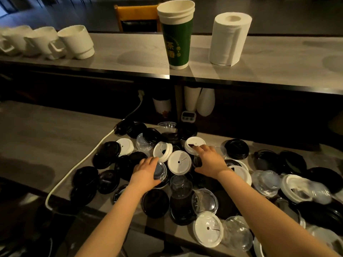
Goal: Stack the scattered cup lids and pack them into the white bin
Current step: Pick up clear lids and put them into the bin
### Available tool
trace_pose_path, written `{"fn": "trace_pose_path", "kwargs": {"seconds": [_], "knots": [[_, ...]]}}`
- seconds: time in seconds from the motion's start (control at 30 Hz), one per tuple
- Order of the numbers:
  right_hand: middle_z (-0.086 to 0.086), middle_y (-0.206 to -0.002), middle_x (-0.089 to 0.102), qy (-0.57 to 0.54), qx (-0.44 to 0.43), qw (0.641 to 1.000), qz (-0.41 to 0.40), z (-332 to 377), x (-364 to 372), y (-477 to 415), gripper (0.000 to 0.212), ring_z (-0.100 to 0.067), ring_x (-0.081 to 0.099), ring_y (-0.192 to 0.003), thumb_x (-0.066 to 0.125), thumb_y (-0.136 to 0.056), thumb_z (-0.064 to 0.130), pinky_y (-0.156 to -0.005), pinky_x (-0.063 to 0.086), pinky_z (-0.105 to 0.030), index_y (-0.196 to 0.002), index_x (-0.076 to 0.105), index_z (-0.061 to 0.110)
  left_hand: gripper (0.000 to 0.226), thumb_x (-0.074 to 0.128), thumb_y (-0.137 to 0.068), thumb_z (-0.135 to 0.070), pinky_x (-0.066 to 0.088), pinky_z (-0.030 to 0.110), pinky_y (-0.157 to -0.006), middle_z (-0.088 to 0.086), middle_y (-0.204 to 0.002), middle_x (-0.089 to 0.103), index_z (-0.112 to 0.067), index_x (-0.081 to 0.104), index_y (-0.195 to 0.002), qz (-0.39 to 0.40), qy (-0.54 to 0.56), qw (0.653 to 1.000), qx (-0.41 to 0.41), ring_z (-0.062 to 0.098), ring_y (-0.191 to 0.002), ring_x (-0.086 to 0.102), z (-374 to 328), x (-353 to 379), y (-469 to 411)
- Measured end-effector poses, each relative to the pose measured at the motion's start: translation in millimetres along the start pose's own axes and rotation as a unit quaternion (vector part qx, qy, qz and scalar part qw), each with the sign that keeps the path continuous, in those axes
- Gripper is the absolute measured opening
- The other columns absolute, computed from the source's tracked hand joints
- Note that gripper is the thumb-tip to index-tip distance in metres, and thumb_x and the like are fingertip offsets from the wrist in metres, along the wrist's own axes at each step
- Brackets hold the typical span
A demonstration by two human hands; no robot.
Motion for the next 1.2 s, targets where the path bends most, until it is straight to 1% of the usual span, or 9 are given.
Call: {"fn": "trace_pose_path", "kwargs": {"seconds": [0.2,0.4,0.57,0.67,0.73,0.87,0.97,1.1,1.2], "knots": [[-0.004,-0.137,0.045,-0.13,0.027,0.985,-0.106,4,-24,7,0.073,-0.024,0.043,-0.124,0.075,-0.074,0.036,-0.1,0.04,-0.035,-0.135,0.038,0.017,0.075,0.07,-0.072,-0.055,0.041,0.034,-0.098,0.001,-0.133,0.043,-0.018,0.039,-0.13,-0.092,0.063,0.993,0.038,0.022,-0.122,0.043,-5,-44,5],[0.0,-0.116,0.051,-0.368,0.048,0.905,-0.209,3,-52,32,0.054,-0.013,0.054,-0.103,0.079,-0.072,0.023,-0.081,0.044,-0.016,-0.118,0.051,0.016,0.071,0.077,-0.071,-0.044,0.036,0.024,-0.081,-0.004,-0.116,0.043,-0.017,0.039,-0.126,-0.108,0.269,0.955,0.059,0.012,-0.104,0.044,-33,-79,-10],[0.004,-0.113,0.053,-0.48,0.043,0.841,-0.247,-5,-69,62,0.046,-0.007,0.055,-0.101,0.067,-0.071,0.034,-0.072,0.045,-0.006,-0.115,0.056,0.024,0.055,0.079,-0.068,-0.039,0.047,0.037,-0.095,-0.001,-0.119,0.054,-0.025,0.045,-0.109,-0.012,0.531,0.846,0.049,0.017,-0.112,0.054,-67,-66,-32],[-0.002,-0.107,0.057,-0.533,0.048,0.809,-0.242,-14,-74,76,0.051,-0.014,0.06,-0.095,0.063,-0.066,0.05,-0.068,0.048,-0.012,-0.106,0.05,0.022,0.03,0.067,-0.085,-0.022,0.052,0.031,-0.083,0.005,-0.115,0.06,-0.023,0.049,-0.109,0.083,0.655,0.748,0.07,0.016,-0.099,0.061,-98,-57,-29],[-0.007,-0.095,0.06,-0.556,0.031,0.791,-0.254,-18,-82,86,0.05,-0.019,0.062,-0.086,0.061,-0.064,0.054,-0.068,0.048,-0.016,-0.094,0.049,0.016,0.025,0.057,-0.09,-0.018,0.053,0.029,-0.075,0.007,-0.112,0.06,-0.022,0.047,-0.112,0.117,0.671,0.726,0.089,0.016,-0.095,0.062,-115,-56,-25],[0.01,-0.095,0.065,-0.532,-0.005,0.811,-0.241,-18,-96,103,0.048,0.002,0.063,-0.087,0.061,-0.066,0.054,-0.072,0.048,-0.011,-0.099,0.063,0.019,0.023,0.049,-0.092,-0.018,0.052,0.038,-0.081,0.007,-0.105,0.065,-0.021,0.049,-0.115,0.208,0.678,0.694,0.126,0.023,-0.095,0.064,-149,-53,-10],[0.006,-0.103,0.061,-0.469,0.003,0.849,-0.245,-24,-98,112,0.047,-0.006,0.061,-0.095,0.063,-0.068,0.056,-0.08,0.053,-0.023,-0.106,0.058,0.029,0.041,0.057,-0.085,-0.023,0.053,0.035,-0.081,0.008,-0.11,0.067,-0.02,0.05,-0.125,0.254,0.656,0.69,0.167,0.023,-0.098,0.065,-168,-53,3],[0.007,-0.074,0.056,-0.333,0.048,0.891,-0.304,-30,-104,128,0.047,-0.005,0.053,-0.06,0.059,-0.067,0.065,-0.058,0.045,-0.025,-0.09,0.044,0.027,0.052,0.051,-0.075,-0.026,0.053,0.032,-0.079,0.007,-0.121,0.063,-0.027,0.05,-0.126,0.299,0.654,0.674,0.169,0.02,-0.102,0.063,-185,-50,15],[0.012,-0.069,0.046,-0.225,0.059,0.892,-0.387,-30,-112,143,0.047,-0.005,0.044,-0.059,0.052,-0.07,0.068,-0.055,0.036,-0.021,-0.084,0.044,0.023,0.051,0.049,-0.078,-0.028,0.052,0.037,-0.084,0.01,-0.127,0.06,-0.026,0.051,-0.129,0.317,0.659,0.663,0.16,0.024,-0.108,0.062,-193,-42,22]]}}
Point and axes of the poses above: each hand's wrist, its own y-axis away from the middle knuckle, its own x-axis out of the palm, z = x × y, the point moved 8 cm from there along -y, towards the middle knuckle
